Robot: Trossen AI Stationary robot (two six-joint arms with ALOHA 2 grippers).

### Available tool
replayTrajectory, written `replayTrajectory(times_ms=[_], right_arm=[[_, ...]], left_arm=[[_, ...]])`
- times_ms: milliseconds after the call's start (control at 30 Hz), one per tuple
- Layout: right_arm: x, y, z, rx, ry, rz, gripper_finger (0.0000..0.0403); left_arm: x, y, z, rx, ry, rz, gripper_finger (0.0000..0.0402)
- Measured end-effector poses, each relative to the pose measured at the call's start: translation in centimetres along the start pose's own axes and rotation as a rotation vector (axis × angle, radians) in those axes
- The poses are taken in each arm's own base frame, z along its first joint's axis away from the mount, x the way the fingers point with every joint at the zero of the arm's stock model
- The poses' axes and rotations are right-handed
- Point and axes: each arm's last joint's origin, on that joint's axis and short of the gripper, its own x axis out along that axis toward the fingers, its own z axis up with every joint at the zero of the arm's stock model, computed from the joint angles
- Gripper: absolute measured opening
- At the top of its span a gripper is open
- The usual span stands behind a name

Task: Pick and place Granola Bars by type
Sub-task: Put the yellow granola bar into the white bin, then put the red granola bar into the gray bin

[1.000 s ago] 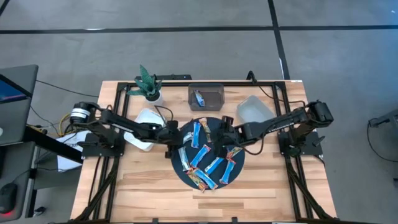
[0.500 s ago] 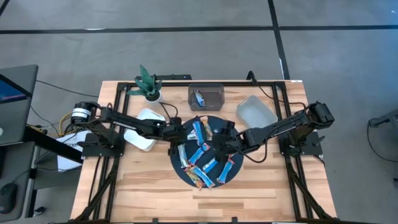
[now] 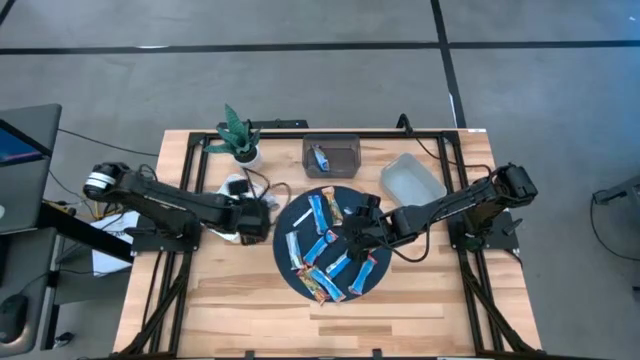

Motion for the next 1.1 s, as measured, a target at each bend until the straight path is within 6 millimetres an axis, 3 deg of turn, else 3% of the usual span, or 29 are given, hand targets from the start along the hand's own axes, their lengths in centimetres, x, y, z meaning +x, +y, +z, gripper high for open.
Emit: replayTrajectory(times_ms=[133, 300, 533, 833, 1100], right_arm=[[-0.2, 0.4, -0.3, 0.027, 0.024, 0.05, 0.0159], [-1.1, 2.0, -1.5, -0.043, 0.129, 0.215, 0.0163], [-2.4, 3.4, -3.3, -0.093, 0.237, 0.237, 0.0167], [-0.3, 2.4, -6.2, -0.13, 0.336, 0.181, 0.0164], [1.9, 0.9, -7.3, -0.098, 0.364, 0.211, 0.0157]], left_arm=[[-0.4, 0.9, -2.0, -0.1, 0.135, 0.088, 0.0034], [0.9, 0.6, -3.9, -0.086, 0.22, 0.127, 0.0061], [1.7, 0.1, -4.2, -0.066, 0.202, 0.103, 0.0138], [1.7, 0.1, -4.2, -0.043, 0.213, 0.083, 0.023], [1.8, -0.2, -3.9, -0.034, 0.185, 0.055, 0.0256]])
